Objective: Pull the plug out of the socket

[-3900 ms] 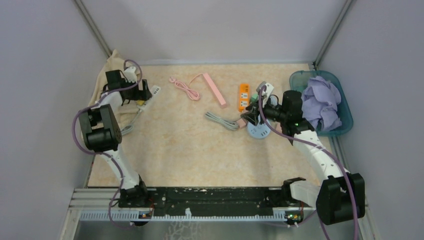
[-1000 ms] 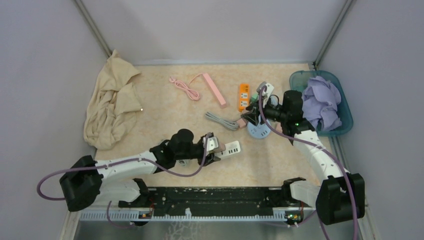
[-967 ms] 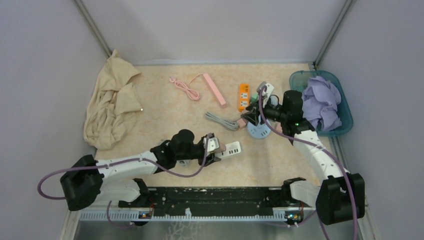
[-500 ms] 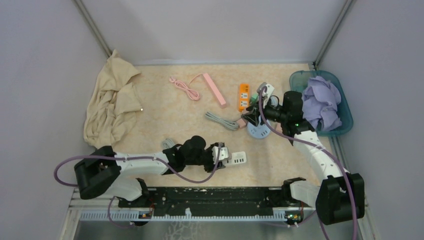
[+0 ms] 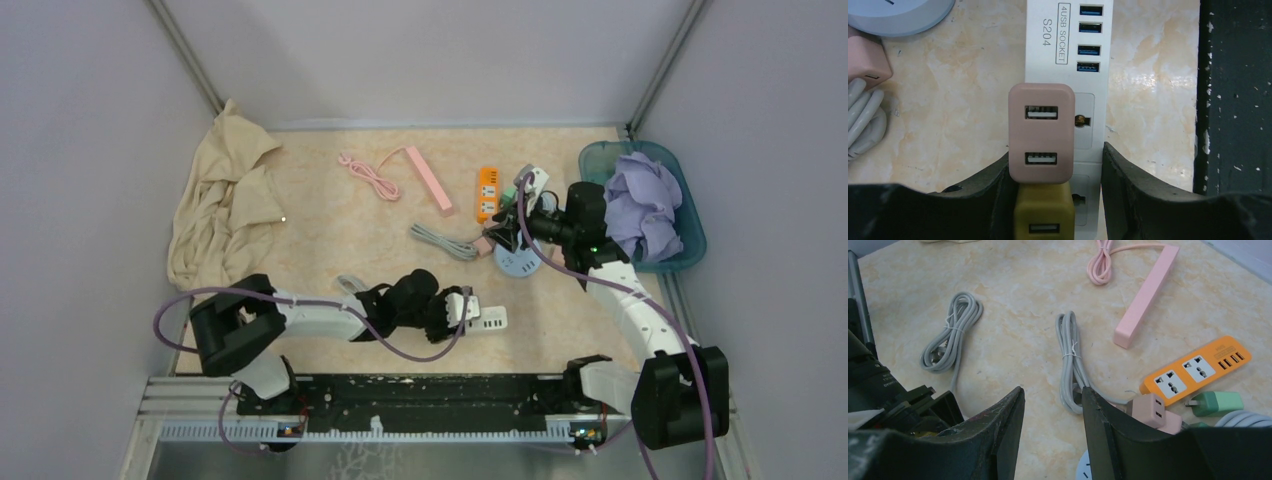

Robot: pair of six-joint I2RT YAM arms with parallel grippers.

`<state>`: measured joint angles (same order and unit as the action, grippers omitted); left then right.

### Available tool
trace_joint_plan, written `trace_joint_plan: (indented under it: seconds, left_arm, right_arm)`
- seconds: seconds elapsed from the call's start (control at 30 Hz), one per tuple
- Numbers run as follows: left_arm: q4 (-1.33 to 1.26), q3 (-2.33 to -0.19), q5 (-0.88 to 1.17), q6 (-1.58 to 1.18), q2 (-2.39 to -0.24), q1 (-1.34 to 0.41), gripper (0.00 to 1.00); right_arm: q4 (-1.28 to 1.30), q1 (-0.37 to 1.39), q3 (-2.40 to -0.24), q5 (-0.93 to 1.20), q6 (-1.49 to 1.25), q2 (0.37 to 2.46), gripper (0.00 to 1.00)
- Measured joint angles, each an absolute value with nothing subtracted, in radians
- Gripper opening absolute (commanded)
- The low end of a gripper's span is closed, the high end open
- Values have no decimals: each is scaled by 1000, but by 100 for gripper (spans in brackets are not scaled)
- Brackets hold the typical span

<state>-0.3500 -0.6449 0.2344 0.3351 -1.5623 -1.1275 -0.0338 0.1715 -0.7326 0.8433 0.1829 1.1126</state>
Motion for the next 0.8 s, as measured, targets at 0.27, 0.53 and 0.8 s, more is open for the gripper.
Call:
trace_joint_plan:
  seconds: [0.27, 0.53, 0.8]
  left_arm:
    - [-337, -756, 211, 362, -1695, -1128, 58]
    - [-409, -763, 197, 349, -1723, -1129, 76]
    - [-522, -620, 200, 290, -1493, -1157, 100]
  right_arm:
    - [-34, 166, -733, 845, 183, 1113, 46]
    - [-34, 147, -733, 845, 183, 1113, 46]
    - [-8, 121, -733, 867, 229, 1103, 63]
